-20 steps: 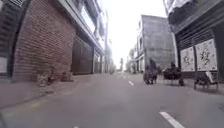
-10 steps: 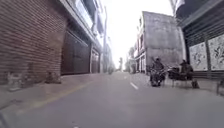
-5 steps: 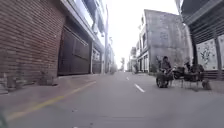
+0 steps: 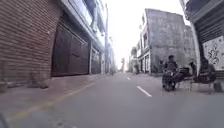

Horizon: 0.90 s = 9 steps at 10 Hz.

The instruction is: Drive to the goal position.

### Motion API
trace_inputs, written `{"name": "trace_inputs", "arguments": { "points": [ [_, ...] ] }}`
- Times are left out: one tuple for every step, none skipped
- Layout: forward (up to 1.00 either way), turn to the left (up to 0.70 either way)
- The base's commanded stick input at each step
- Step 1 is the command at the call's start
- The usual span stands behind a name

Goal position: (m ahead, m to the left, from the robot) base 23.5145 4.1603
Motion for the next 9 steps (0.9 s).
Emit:
{"name": "trace_inputs", "arguments": {
  "points": [
    [1.00, -0.40],
    [1.00, -0.40],
    [1.00, -0.40],
    [1.00, -0.40],
    [1.00, -0.40],
    [1.00, -0.30],
    [1.00, 0.00],
    [1.00, 0.00],
    [1.00, 0.00]
  ]
}}
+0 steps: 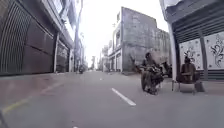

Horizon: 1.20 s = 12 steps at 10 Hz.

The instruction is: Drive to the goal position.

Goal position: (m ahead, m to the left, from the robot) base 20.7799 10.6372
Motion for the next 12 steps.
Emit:
{"name": "trace_inputs", "arguments": {
  "points": [
    [1.00, 0.00],
    [1.00, 0.00],
    [1.00, 0.00],
    [1.00, 0.00],
    [1.00, 0.00],
    [1.00, 0.00],
    [1.00, 0.00],
    [1.00, 0.00],
    [1.00, 0.00],
    [1.00, 0.00],
    [1.00, 0.00],
    [1.00, 0.00]
  ]
}}
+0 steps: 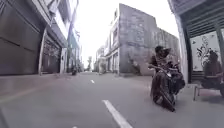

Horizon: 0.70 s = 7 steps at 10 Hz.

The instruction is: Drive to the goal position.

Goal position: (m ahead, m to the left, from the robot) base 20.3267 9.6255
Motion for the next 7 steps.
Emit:
{"name": "trace_inputs", "arguments": {
  "points": [
    [1.00, 0.00],
    [1.00, 0.00],
    [1.00, 0.00],
    [1.00, 0.00],
    [1.00, 0.00],
    [1.00, 0.00],
    [1.00, 0.00]
  ]
}}
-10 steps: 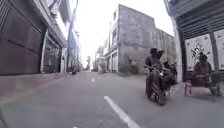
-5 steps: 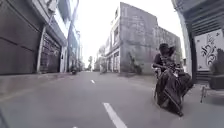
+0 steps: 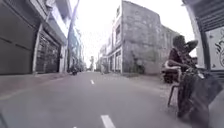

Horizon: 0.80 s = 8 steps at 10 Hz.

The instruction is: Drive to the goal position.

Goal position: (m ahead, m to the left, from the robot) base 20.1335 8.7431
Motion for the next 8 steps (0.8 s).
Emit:
{"name": "trace_inputs", "arguments": {
  "points": [
    [1.00, 0.25],
    [1.00, 0.40],
    [1.00, 0.40],
    [1.00, 0.40],
    [1.00, 0.19],
    [1.00, 0.00],
    [1.00, 0.00],
    [1.00, 0.00]
  ]
}}
